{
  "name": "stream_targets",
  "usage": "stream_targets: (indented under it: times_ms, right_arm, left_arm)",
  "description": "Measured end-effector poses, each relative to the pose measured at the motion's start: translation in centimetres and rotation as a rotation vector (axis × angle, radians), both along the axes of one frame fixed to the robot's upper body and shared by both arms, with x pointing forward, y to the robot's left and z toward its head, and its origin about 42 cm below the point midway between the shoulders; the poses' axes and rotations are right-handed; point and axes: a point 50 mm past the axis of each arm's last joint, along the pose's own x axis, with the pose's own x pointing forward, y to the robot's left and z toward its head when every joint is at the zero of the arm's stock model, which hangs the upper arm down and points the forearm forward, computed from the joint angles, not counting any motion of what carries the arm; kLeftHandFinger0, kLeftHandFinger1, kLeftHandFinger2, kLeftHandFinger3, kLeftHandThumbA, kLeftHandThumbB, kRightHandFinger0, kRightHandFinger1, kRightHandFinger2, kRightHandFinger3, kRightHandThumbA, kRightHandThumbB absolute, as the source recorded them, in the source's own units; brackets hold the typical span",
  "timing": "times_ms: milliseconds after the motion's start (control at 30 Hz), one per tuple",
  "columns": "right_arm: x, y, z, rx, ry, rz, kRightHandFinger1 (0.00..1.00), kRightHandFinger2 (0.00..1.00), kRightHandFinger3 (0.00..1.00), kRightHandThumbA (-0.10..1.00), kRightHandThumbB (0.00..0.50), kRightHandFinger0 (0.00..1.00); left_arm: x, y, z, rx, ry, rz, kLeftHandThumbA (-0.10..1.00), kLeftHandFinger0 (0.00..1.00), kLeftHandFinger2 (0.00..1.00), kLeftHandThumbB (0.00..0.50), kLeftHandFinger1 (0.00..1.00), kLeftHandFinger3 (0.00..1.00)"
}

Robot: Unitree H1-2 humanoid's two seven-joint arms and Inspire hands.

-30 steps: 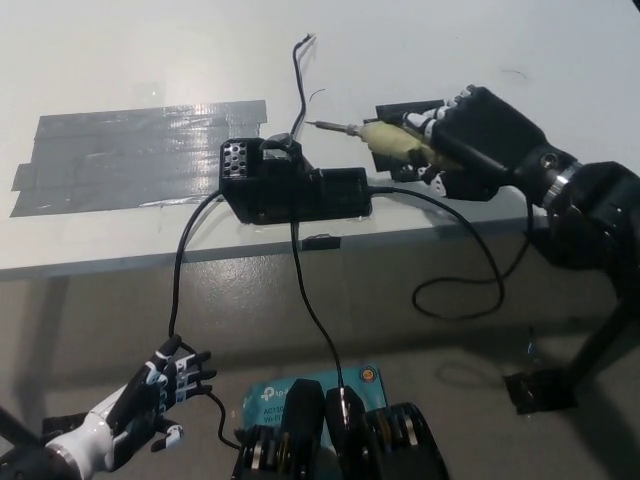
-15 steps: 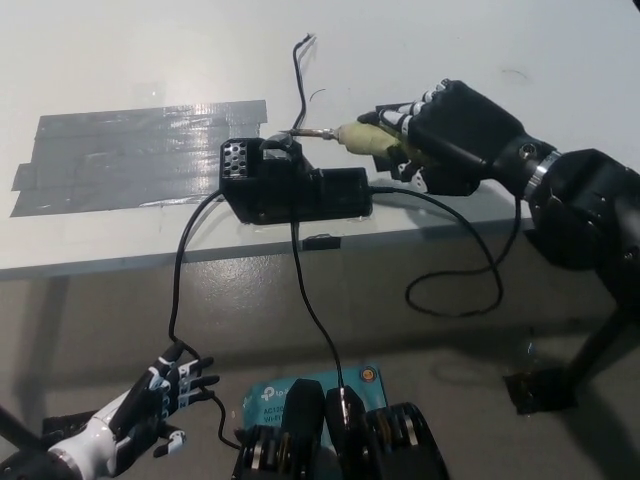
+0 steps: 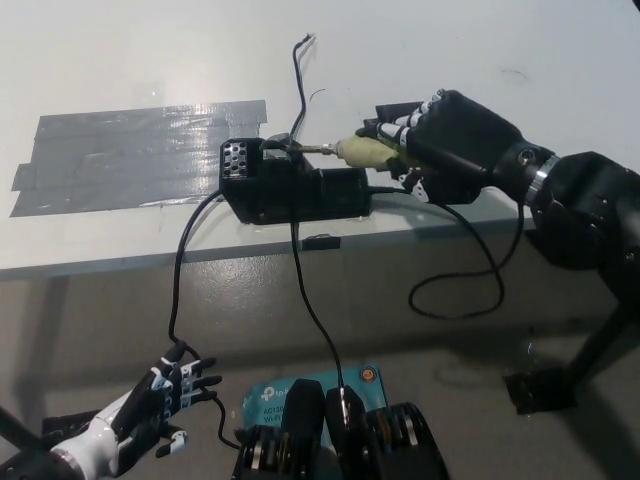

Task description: The robot uses its right hand to grab and lift the soldering gun kept on the middle of the table and puts it in its base

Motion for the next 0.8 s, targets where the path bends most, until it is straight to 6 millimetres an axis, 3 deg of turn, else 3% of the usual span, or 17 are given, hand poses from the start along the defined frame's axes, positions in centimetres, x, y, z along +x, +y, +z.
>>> stream_targets:
  times_ms: [67, 100, 167, 200, 267, 467, 533, 600, 733, 800]
  right_arm:
    - [0.1, -0.1, -0.1, -0.011, 0.017, -0.014, 0.33, 0.63, 0.42, -0.1, 0.002, 0.0]
    - [0.1, -0.2, -0.1, -0.012, 0.022, -0.021, 0.27, 0.6, 0.45, -0.05, 0.0, 0.0]
    - [0.3, -0.3, 0.0, -0.018, 0.036, -0.037, 0.19, 0.53, 0.42, -0.01, 0.0, 0.0]
    - [0.4, -0.4, -0.1, -0.022, 0.044, -0.045, 0.18, 0.56, 0.44, -0.03, 0.0, 0.0]
    - [0.5, -0.6, -0.2, -0.028, 0.057, -0.057, 0.21, 0.6, 0.52, 0.0, 0.0, 0.0]
    - [0.8, -0.7, 0.0, -0.029, 0.079, -0.091, 0.23, 0.62, 0.56, -0.02, 0.0, 0.0]
    - [0.8, -0.7, 0.0, -0.028, 0.082, -0.101, 0.29, 0.67, 0.6, 0.01, 0.0, 0.01]
    - [0.9, -0.8, 0.0, -0.03, 0.087, -0.111, 0.34, 0.68, 0.6, 0.02, 0.0, 0.03]
    - [0.9, -0.8, -0.2, -0.041, 0.095, -0.123, 0.32, 0.62, 0.58, -0.02, 0.0, 0.0]
    - [0.9, -0.7, -0.3, -0.054, 0.101, -0.124, 0.33, 0.63, 0.48, -0.06, 0.004, 0.0]
  left_arm:
    - [0.0, -0.1, 0.0, -0.001, 0.0, -0.002, 1.0, 1.0, 1.0, 0.284, 1.0, 1.0]
    - [0.0, -0.2, 0.0, -0.002, 0.0, -0.003, 1.0, 1.0, 1.0, 0.27, 1.0, 1.0]
    - [-0.1, -0.4, 0.0, -0.006, -0.001, -0.004, 1.0, 1.0, 1.0, 0.271, 1.0, 1.0]
    - [-0.1, -0.5, 0.0, -0.009, -0.002, -0.006, 1.0, 1.0, 1.0, 0.262, 1.0, 1.0]
    - [-0.2, -0.7, 0.0, -0.012, -0.005, -0.008, 1.0, 1.0, 1.0, 0.254, 1.0, 1.0]
    - [-0.2, -0.9, 0.1, -0.012, -0.007, -0.014, 1.0, 1.0, 1.0, 0.266, 1.0, 1.0]
    - [-0.2, -0.9, 0.1, -0.01, -0.007, -0.016, 1.0, 1.0, 1.0, 0.278, 1.0, 1.0]
    - [-0.2, -0.9, 0.1, -0.01, -0.007, -0.016, 1.0, 1.0, 1.0, 0.295, 1.0, 1.0]
    - [-0.3, -0.9, 0.1, -0.012, -0.006, -0.016, 1.0, 1.0, 1.0, 0.297, 1.0, 1.0]
    - [-0.3, -1.1, 0.0, -0.014, -0.006, -0.017, 1.0, 1.0, 1.0, 0.287, 1.0, 1.0]
